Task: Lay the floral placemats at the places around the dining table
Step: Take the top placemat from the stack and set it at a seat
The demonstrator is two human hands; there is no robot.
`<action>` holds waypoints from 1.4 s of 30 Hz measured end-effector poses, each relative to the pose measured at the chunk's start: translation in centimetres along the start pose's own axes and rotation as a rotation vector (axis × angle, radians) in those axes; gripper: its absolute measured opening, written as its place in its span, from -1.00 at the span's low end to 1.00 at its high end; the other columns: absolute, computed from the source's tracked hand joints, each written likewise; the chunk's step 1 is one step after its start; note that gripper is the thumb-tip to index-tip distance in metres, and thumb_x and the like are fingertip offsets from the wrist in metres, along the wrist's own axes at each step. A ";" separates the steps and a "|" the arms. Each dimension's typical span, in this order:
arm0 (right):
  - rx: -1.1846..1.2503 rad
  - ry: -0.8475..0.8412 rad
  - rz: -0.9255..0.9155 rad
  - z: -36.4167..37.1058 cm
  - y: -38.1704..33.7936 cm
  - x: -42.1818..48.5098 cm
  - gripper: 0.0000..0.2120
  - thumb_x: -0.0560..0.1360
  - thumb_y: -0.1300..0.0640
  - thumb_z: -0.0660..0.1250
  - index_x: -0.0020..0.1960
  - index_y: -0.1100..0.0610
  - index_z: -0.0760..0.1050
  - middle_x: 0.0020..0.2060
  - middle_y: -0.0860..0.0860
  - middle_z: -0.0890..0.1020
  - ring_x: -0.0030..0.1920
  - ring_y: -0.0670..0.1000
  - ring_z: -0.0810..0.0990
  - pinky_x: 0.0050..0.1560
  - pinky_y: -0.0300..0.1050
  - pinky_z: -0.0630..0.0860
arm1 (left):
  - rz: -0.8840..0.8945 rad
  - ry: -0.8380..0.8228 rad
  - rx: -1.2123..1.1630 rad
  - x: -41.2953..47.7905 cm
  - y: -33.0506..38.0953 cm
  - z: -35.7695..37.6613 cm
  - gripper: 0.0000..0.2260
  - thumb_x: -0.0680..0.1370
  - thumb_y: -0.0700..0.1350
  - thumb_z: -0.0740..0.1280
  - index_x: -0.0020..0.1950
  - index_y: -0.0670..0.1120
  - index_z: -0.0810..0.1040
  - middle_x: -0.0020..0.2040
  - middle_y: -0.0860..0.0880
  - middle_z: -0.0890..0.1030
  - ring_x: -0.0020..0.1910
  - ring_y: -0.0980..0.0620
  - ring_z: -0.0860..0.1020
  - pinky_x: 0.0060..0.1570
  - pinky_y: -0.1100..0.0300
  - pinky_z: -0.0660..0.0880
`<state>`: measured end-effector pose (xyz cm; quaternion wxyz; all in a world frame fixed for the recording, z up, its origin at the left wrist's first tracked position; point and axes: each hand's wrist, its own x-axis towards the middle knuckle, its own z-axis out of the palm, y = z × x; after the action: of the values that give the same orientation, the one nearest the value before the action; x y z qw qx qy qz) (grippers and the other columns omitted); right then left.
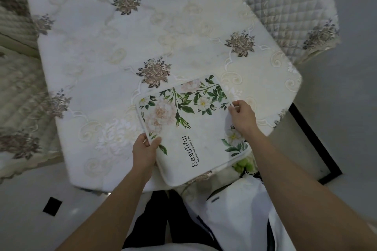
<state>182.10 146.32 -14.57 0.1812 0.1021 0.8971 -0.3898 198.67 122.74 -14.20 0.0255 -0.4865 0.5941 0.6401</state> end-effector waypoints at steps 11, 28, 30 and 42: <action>-0.029 0.010 0.030 -0.1 0.1 0.3 -0.76 0.61 0.13 0.27 0.23 0.22 0.49 -0.02 0.07 0.59 -0.06 0.03 0.49 -0.09 -0.20 0.32 | -0.064 0.035 0.035 -0.4 -0.1 -0.4 -0.90 0.52 -0.20 0.43 -0.06 -0.08 0.53 0.02 -0.13 0.67 -0.01 -0.15 0.65 0.06 -0.19 0.59; -0.867 -0.138 -0.854 6.8 2.1 -3.4 -0.34 0.67 -0.19 -0.07 0.61 0.17 -0.10 0.60 0.09 -0.07 0.59 0.03 -0.15 0.57 0.09 -0.02 | 0.880 -0.064 1.334 2.2 -3.4 5.0 -0.42 0.65 0.23 -0.05 0.62 0.04 -0.05 0.63 0.01 -0.08 0.60 -0.01 -0.14 0.53 -0.14 -0.02; -0.885 -0.117 -0.806 5.2 2.8 -1.9 -0.29 0.65 -0.24 -0.08 0.60 0.17 -0.18 0.60 0.08 -0.14 0.59 0.02 -0.20 0.57 0.05 -0.11 | 0.886 -0.008 1.309 2.5 -3.6 4.1 -0.39 0.63 0.24 0.00 0.62 0.04 -0.04 0.63 0.01 -0.05 0.60 0.00 -0.12 0.55 -0.11 -0.02; -0.814 -0.094 -0.684 2.1 2.3 -0.3 -0.31 0.65 -0.21 -0.01 0.60 0.20 -0.04 0.59 0.10 0.03 0.59 0.05 -0.04 0.56 0.01 -0.04 | 0.812 0.004 1.296 3.2 -2.6 0.9 -0.34 0.62 0.29 -0.07 0.62 -0.04 -0.06 0.63 -0.04 -0.05 0.60 -0.03 -0.10 0.56 -0.05 0.02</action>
<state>183.64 146.34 -17.25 0.1089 -0.2922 0.9488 -0.0510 198.02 122.50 -18.35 0.0674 -0.1192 0.9831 0.1218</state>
